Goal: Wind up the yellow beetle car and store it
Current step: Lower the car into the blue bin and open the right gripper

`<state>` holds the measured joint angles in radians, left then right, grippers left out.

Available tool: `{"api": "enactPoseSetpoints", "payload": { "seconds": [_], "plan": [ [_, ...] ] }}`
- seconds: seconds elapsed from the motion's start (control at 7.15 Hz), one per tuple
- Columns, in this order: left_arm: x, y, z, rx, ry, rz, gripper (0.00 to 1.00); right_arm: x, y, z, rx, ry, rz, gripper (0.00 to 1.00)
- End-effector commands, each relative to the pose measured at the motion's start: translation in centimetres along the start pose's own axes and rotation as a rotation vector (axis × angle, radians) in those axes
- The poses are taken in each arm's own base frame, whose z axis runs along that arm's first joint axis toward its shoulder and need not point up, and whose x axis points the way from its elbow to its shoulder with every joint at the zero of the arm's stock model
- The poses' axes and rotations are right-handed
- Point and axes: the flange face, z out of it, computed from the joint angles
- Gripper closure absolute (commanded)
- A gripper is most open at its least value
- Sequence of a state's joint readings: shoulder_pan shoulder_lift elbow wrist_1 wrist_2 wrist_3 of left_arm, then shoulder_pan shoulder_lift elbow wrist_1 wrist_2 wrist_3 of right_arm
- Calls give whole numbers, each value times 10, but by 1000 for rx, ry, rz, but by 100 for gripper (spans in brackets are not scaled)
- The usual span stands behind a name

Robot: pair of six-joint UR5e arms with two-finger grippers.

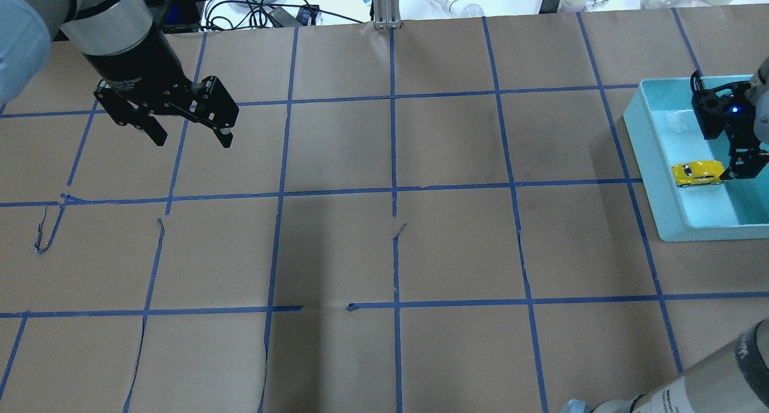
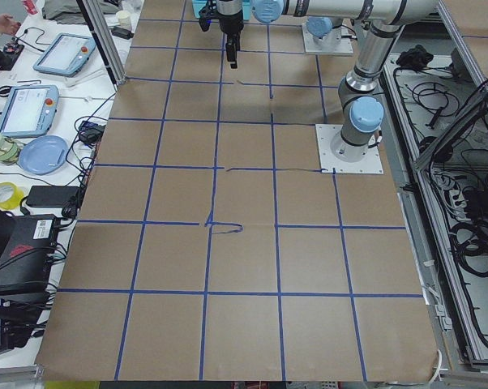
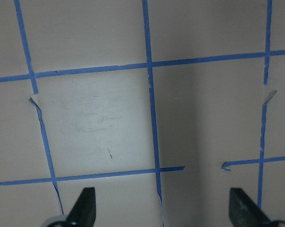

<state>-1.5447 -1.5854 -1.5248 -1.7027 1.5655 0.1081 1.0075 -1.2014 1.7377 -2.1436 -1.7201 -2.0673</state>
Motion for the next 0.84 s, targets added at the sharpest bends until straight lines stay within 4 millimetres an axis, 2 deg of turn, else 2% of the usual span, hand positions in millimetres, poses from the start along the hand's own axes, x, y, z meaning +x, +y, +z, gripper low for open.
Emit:
{"api": "enactPoseSetpoints", "payload": {
  "seconds": [0.0, 0.14, 0.28, 0.42, 0.56, 0.7],
  "plan": [
    [-2, -1, 0, 4, -1, -2, 0, -25, -6, -98, -9, 36, 24, 0],
    [-3, -1, 0, 5, -2, -2, 0, -29, -4, -130, -7, 41, 55, 0],
    [-3, -2, 0, 4, -2, -1, 0, -37, -17, -163, 53, 17, 55, 0],
    [-3, -2, 1, 4, -1, -1, 0, -49, -30, -198, 69, -10, 130, 0],
    [-4, -1, 0, 5, -2, 1, 0, -56, -43, -225, 71, -15, 142, 0],
    [-4, -1, -1, 7, -2, 1, 0, -56, -56, -238, 70, -10, 131, 0]
  ]
}}
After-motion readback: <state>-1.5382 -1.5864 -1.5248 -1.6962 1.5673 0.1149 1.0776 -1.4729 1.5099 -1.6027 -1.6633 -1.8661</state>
